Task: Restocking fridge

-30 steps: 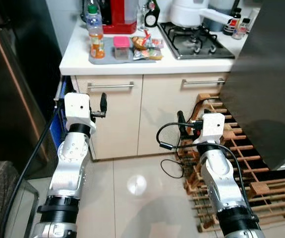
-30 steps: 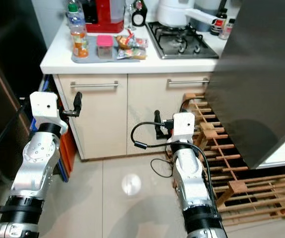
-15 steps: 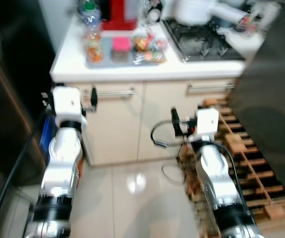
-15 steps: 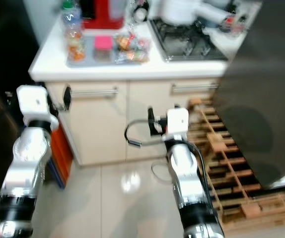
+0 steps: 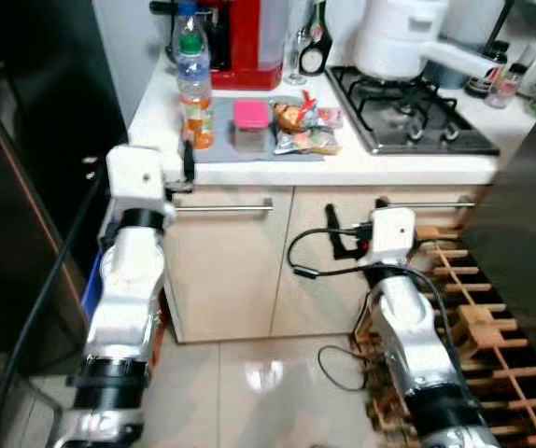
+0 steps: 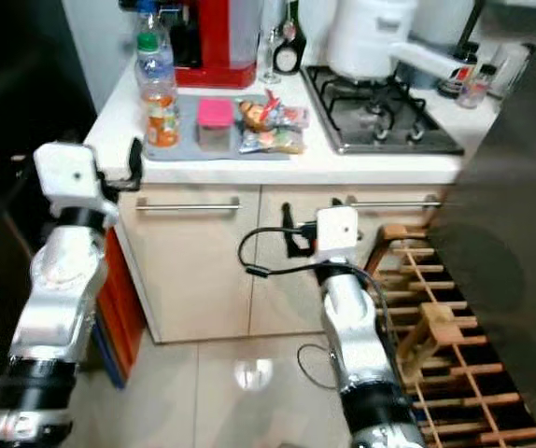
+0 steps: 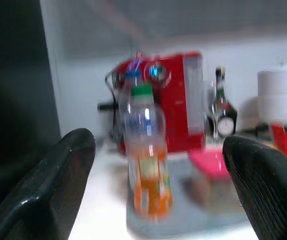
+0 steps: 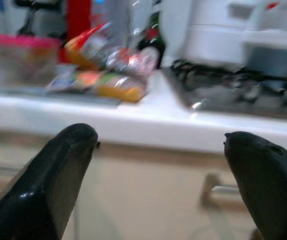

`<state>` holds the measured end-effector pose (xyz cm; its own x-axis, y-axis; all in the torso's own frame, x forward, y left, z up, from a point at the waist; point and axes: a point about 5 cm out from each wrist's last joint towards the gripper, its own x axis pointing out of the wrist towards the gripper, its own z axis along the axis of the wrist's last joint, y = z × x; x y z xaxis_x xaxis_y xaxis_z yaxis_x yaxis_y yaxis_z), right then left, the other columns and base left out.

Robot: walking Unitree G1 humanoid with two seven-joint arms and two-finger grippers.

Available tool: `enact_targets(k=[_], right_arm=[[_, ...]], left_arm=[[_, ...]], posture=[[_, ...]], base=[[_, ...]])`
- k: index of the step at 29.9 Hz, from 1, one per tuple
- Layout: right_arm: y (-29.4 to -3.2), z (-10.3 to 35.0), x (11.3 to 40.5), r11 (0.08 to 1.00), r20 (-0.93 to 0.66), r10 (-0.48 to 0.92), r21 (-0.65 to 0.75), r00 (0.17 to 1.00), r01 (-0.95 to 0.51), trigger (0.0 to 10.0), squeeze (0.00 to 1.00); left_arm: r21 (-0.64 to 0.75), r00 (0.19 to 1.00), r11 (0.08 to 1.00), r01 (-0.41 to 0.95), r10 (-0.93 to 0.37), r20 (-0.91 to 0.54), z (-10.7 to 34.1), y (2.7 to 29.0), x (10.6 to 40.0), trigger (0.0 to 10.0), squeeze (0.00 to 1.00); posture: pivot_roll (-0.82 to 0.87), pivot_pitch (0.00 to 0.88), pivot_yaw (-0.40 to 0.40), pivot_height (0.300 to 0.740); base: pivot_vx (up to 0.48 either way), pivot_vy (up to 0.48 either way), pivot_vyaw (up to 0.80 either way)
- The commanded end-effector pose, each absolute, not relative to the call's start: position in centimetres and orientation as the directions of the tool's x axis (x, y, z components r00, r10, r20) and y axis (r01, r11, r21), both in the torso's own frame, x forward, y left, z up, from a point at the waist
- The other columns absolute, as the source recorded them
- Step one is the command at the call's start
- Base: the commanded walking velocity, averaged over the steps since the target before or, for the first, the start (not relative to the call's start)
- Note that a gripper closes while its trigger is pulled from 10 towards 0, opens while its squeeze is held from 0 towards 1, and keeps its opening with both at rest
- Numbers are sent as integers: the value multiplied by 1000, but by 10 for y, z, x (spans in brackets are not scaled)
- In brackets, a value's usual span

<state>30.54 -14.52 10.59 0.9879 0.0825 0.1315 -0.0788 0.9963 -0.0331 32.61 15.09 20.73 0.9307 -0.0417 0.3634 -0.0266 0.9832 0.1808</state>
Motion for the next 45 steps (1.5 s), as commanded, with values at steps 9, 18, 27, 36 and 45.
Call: enact_targets(k=[9,18,27,36,45], right_arm=[[-134,110,293,993,159,121,-34,980,-117,10000,0],[-129,118,294,991,176,135,-11,975,-135,10000,0],[-126,143,285,985,256,175,-42,951,-170,10000,0],[-125,146,285,982,242,188,-36,952,-185,10000,0],[-123,149,290,980,241,198,-19,950,-199,10000,0]], left_arm=[[180,860,984,-14,-80,504,269,152,335,10000,0],[167,840,985,34,-119,529,299,146,347,10000,0],[200,807,966,163,-247,537,335,133,348,10000,0],[110,907,943,315,-333,259,304,128,374,10000,0],[138,950,952,272,-289,122,279,127,387,10000,0]], posture=[[-66,0,-21,740],[-70,0,-11,740],[-81,0,2,740],[-92,0,9,740],[-84,0,4,740]], base=[[470,0,0],[373,0,0],[0,0,0],[0,0,0],[0,0,0]])
